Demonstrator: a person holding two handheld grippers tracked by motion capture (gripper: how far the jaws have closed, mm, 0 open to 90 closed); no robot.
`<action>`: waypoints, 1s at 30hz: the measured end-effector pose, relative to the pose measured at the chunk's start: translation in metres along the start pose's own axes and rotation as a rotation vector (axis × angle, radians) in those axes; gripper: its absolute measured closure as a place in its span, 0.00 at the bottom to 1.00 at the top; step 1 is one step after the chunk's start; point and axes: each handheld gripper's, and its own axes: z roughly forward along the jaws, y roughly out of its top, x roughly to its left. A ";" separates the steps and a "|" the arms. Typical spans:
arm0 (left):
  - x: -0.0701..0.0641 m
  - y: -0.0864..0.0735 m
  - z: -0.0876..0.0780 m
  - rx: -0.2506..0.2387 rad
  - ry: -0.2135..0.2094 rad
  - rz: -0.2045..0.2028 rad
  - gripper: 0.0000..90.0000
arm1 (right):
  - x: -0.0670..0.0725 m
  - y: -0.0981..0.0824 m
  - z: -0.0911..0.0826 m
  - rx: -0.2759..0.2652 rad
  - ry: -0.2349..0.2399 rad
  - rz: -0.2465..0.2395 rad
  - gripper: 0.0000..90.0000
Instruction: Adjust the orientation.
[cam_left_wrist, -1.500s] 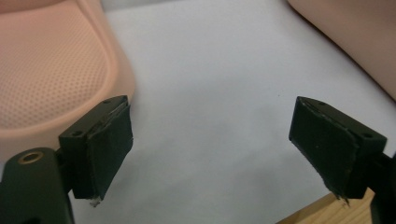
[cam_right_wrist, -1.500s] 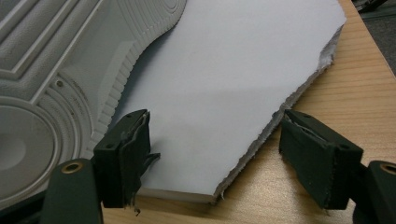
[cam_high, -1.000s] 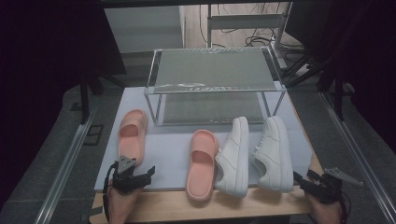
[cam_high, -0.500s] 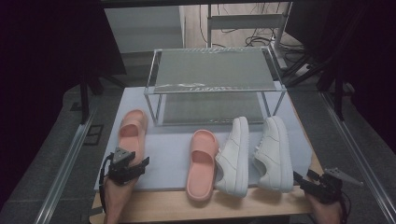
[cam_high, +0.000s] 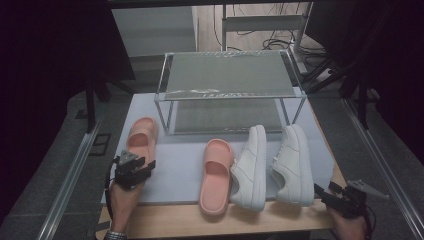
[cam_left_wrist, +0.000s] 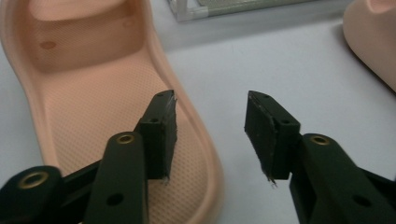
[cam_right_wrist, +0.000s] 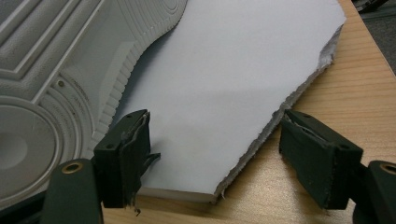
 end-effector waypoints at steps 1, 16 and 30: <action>0.001 0.001 0.000 0.001 0.000 -0.005 0.62 | 0.000 0.000 0.000 0.000 0.000 0.000 0.28; 0.016 0.022 0.015 0.002 0.052 -0.035 0.76 | 0.000 0.000 0.000 0.000 -0.001 -0.004 0.28; 0.021 0.041 0.032 0.017 0.081 -0.038 0.81 | 0.000 0.000 0.000 0.000 -0.001 -0.003 0.28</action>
